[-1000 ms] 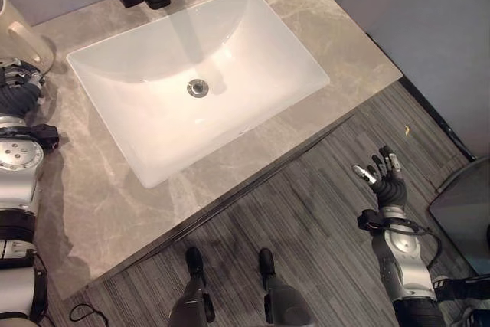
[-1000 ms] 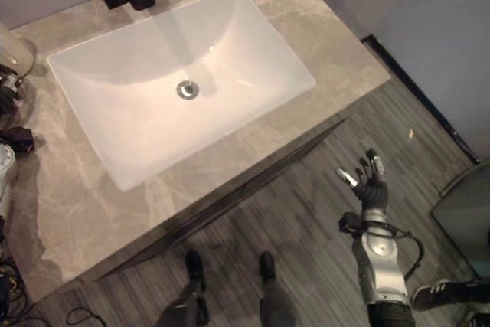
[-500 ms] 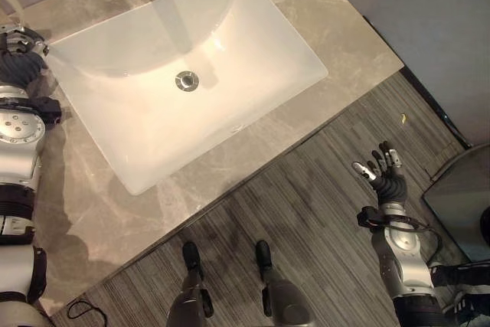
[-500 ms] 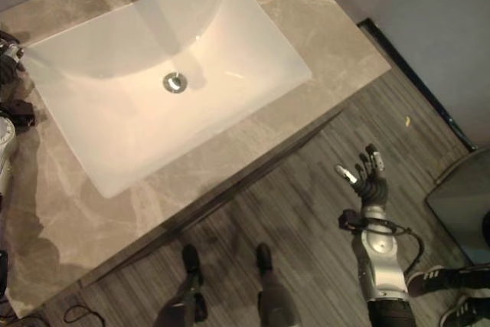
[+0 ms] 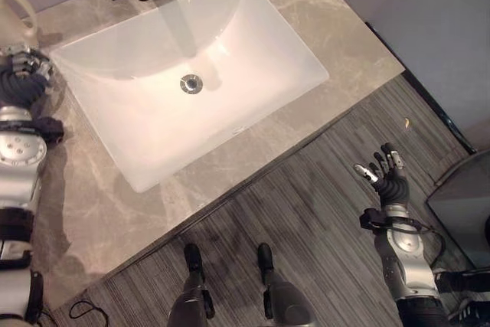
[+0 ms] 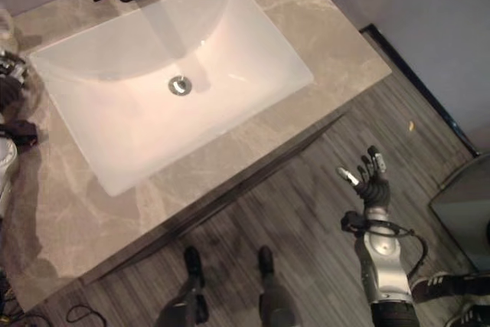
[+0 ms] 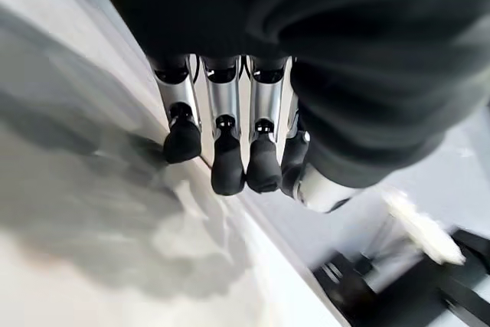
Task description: Put brush and paste in cup on sink, flatten towel.
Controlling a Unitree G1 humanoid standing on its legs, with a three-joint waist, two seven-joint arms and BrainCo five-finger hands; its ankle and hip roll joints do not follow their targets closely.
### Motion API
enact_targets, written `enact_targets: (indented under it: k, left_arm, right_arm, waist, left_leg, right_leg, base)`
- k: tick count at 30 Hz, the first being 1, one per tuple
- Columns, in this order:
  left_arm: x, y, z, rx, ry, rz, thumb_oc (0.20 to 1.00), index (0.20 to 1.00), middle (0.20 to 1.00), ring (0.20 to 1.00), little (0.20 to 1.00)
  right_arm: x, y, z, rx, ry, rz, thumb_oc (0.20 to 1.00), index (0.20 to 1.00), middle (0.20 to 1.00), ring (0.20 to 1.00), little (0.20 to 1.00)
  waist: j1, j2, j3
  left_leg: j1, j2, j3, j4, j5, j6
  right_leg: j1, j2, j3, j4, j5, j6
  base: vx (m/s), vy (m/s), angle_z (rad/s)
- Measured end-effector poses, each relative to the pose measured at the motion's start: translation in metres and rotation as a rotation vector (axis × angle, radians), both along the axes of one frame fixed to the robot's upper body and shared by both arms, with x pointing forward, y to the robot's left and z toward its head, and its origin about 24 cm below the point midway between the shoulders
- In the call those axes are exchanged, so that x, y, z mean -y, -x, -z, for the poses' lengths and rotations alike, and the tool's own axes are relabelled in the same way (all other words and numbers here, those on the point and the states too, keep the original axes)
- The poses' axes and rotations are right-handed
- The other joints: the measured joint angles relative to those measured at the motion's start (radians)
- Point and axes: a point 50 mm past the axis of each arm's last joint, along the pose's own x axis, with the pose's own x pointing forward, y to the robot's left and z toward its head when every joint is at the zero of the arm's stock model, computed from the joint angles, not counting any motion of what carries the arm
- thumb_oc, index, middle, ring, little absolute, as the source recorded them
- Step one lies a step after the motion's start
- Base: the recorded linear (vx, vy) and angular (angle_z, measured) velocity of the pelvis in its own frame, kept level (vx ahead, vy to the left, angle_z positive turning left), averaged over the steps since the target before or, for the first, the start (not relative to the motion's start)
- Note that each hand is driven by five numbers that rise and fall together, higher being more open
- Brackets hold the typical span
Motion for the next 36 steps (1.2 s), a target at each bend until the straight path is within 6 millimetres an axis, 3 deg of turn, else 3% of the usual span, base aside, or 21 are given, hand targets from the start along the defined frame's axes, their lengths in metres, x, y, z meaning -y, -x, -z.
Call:
enact_targets:
  k: [9,13,16,17,18,19,21,23,25,26,27,28,30,33,36]
  left_arm:
    - [-0.010,0.010,0.014,-0.035,0.016,-0.042,0.200,0.200,0.200,0.200,0.200]
    - [-0.006,0.008,0.030,-0.040,0.083,-0.037,0.200,0.200,0.200,0.200,0.200]
    - [0.003,0.004,0.051,-0.060,0.155,-0.017,0.200,0.200,0.200,0.200,0.200]
    - [0.006,0.003,0.056,-0.067,0.173,-0.011,0.200,0.200,0.200,0.200,0.200]
    - [0.007,0.003,0.064,-0.085,0.191,-0.014,0.200,0.200,0.200,0.200,0.200]
    - [0.006,0.006,0.078,-0.128,0.215,-0.029,0.200,0.200,0.200,0.200,0.200]
    - [0.004,0.010,0.085,-0.150,0.220,-0.040,0.200,0.200,0.200,0.200,0.200]
    - [0.004,0.013,0.089,-0.158,0.224,-0.045,0.200,0.200,0.200,0.200,0.200]
    - [-0.001,0.017,0.097,-0.187,0.226,-0.071,0.200,0.200,0.200,0.200,0.200]
    - [-0.005,0.022,0.101,-0.205,0.226,-0.088,0.200,0.200,0.200,0.200,0.200]
    - [-0.007,0.027,0.107,-0.223,0.230,-0.100,0.200,0.200,0.200,0.200,0.200]
    - [-0.006,0.029,0.114,-0.236,0.244,-0.105,0.200,0.200,0.200,0.200,0.200]
    - [-0.008,0.037,0.125,-0.275,0.250,-0.120,0.200,0.200,0.200,0.200,0.200]
    - [-0.010,0.049,0.141,-0.325,0.263,-0.137,0.200,0.200,0.200,0.200,0.200]
    - [-0.011,0.051,0.144,-0.336,0.265,-0.140,0.200,0.200,0.200,0.200,0.200]
  right_arm:
    - [-0.001,0.001,0.002,-0.010,0.002,-0.018,1.000,1.000,1.000,1.000,1.000]
    - [0.000,0.003,0.005,-0.025,0.001,-0.016,1.000,1.000,1.000,1.000,1.000]
    - [0.005,0.009,0.009,-0.043,0.002,-0.006,1.000,1.000,1.000,1.000,1.000]
    - [0.007,0.012,0.011,-0.054,0.001,-0.001,1.000,1.000,1.000,1.000,1.000]
    - [0.007,0.008,0.008,-0.046,0.003,-0.004,1.000,1.000,1.000,1.000,1.000]
    - [0.008,0.011,0.011,-0.061,0.005,-0.001,1.000,1.000,1.000,1.000,1.000]
    - [0.009,0.016,0.016,-0.087,0.008,-0.001,1.000,1.000,1.000,1.000,1.000]
    - [0.009,0.020,0.021,-0.111,0.009,-0.003,1.000,1.000,1.000,1.000,1.000]
    - [0.008,0.021,0.023,-0.124,0.007,-0.013,1.000,1.000,1.000,1.000,1.000]
    - [0.007,0.022,0.024,-0.128,0.005,-0.017,1.000,1.000,1.000,1.000,1.000]
    - [0.009,0.026,0.027,-0.140,0.005,-0.015,1.000,1.000,1.000,1.000,1.000]
    - [0.010,0.028,0.028,-0.147,0.005,-0.008,1.000,1.000,1.000,1.000,1.000]
    - [0.011,0.029,0.029,-0.152,0.004,-0.007,1.000,1.000,1.000,1.000,1.000]
    - [0.012,0.030,0.030,-0.159,0.008,-0.008,1.000,1.000,1.000,1.000,1.000]
    - [0.012,0.031,0.031,-0.164,0.012,-0.011,1.000,1.000,1.000,1.000,1.000]
  waist:
    - [0.028,0.005,0.001]
    - [0.037,0.007,0.000]
    - [0.035,0.027,-0.009]
    - [0.030,0.037,-0.010]
    - [0.034,0.062,-0.001]
    - [0.033,0.085,-0.008]
    - [0.026,0.090,-0.015]
    - [0.021,0.093,-0.033]
    - [0.024,0.100,-0.031]
    - [0.011,0.090,-0.037]
    - [0.009,0.062,-0.053]
    - [0.009,0.059,-0.060]
    - [0.014,0.067,-0.067]
    - [0.045,0.110,-0.113]
    - [0.048,0.126,-0.153]
  left_leg:
    - [0.026,-0.010,-0.026,0.001,0.004,-0.004]
    - [0.077,-0.026,-0.031,0.001,-0.002,0.002]
    - [0.100,-0.055,-0.043,0.018,-0.025,0.022]
    - [0.101,-0.064,-0.043,0.039,-0.042,0.037]
    - [0.096,-0.052,-0.060,0.077,-0.063,0.061]
    - [0.132,-0.058,-0.047,0.090,-0.085,0.062]
    - [0.175,-0.063,-0.041,0.093,-0.107,0.077]
    - [0.186,-0.063,-0.050,0.089,-0.110,0.081]
    - [0.200,-0.053,-0.075,0.088,-0.109,0.080]
    - [0.204,-0.061,-0.074,0.091,-0.109,0.080]
    - [0.219,-0.090,-0.077,0.088,-0.113,0.078]
    - [0.227,-0.093,-0.090,0.086,-0.116,0.073]
    - [0.257,-0.087,-0.099,0.070,-0.118,0.066]
    - [0.298,-0.036,-0.109,0.016,-0.108,0.027]
    - [0.331,0.007,-0.129,0.005,-0.108,-0.007]
  right_leg:
    - [0.043,-0.005,-0.029,0.005,-0.007,-0.003]
    - [0.095,-0.018,-0.036,0.005,-0.015,0.000]
    - [0.125,-0.041,-0.046,0.027,-0.026,0.006]
    - [0.114,-0.046,-0.046,0.074,-0.034,0.005]
    - [0.070,-0.047,-0.046,0.180,-0.056,0.008]
    - [0.021,-0.055,-0.053,0.327,-0.065,0.010]
    - [-0.026,-0.084,-0.058,0.479,-0.109,0.023]
    - [-0.067,-0.059,-0.058,0.510,-0.168,0.016]
    - [-0.086,0.002,-0.057,0.438,-0.194,0.013]
    - [-0.083,0.009,-0.073,0.379,-0.189,0.006]
    - [-0.073,-0.001,-0.088,0.316,-0.145,-0.031]
    - [-0.056,-0.002,-0.085,0.307,-0.111,-0.047]
    - [-0.029,0.004,-0.103,0.280,-0.076,-0.056]
    - [0.030,0.058,-0.134,0.190,-0.035,-0.092]
    - [0.121,0.112,-0.159,0.077,-0.003,-0.115]
  base:
    - [0.01,0.010,0.09]
    - [0.01,0.089,0.06]
    - [-0.02,0.198,0.12]
    - [-0.01,0.191,0.03]
    - [0.01,0.081,-0.27]
    - [0.05,0.095,-0.40]
    - [0.11,0.028,-0.21]
    - [0.17,-0.051,-0.06]
    - [0.12,-0.062,-0.04]
    - [0.13,-0.091,0.26]
    - [0.17,-0.131,0.40]
    - [0.12,-0.091,0.36]
    - [0.11,-0.099,0.23]
    - [0.12,-0.131,0.12]
    - [0.04,-0.142,0.17]
